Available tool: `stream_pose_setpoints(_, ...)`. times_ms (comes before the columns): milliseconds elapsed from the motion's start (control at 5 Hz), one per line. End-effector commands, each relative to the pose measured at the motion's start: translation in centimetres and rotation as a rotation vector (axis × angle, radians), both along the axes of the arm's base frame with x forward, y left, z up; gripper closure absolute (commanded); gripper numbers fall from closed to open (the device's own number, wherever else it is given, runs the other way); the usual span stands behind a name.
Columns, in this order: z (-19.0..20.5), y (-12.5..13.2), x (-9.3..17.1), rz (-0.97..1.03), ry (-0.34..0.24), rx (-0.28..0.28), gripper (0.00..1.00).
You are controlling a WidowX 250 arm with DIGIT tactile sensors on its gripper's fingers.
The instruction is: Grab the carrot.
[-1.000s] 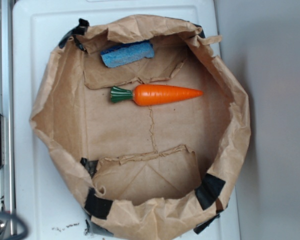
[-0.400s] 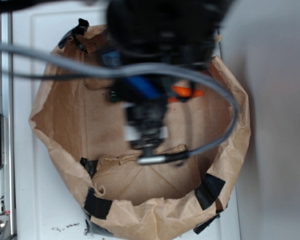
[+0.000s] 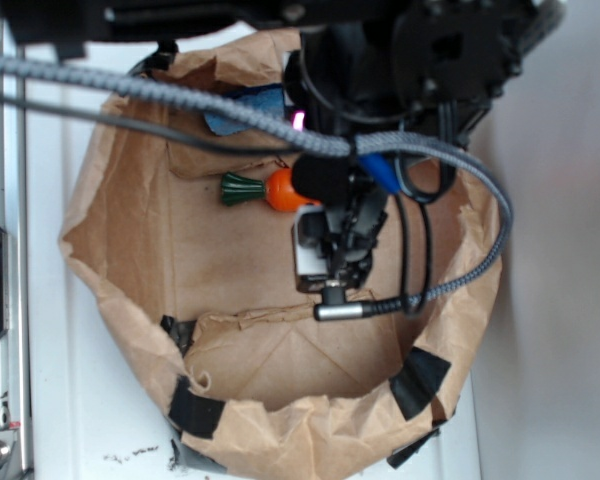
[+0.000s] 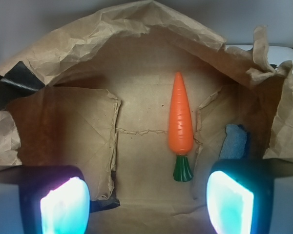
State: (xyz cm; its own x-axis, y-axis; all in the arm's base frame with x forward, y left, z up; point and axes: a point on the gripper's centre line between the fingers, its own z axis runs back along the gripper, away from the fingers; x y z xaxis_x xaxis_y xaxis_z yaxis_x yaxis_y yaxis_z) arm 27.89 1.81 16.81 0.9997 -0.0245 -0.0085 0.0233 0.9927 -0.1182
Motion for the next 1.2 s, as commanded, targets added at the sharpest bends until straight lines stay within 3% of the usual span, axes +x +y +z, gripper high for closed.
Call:
stream_pose_setpoints(0, 1.7, 0.8, 0.4, 0.02, -0.069, 0.008, 0.0)
stream_pose_setpoints(200, 1.7, 0.8, 0.4, 0.02, -0.069, 0.008, 0.0)
stream_pose_setpoints(400, -0.9, -0.6, -0.3, 0.005, -0.128, 0.048, 0.0)
stream_pose_setpoints(600, -4.5, -0.6, 0.6, 0.007, -0.155, 0.087, 0.0)
stream_pose_setpoints(1000, -9.4, 2.0, 4.1, 0.015, -0.156, 0.109, 0.0)
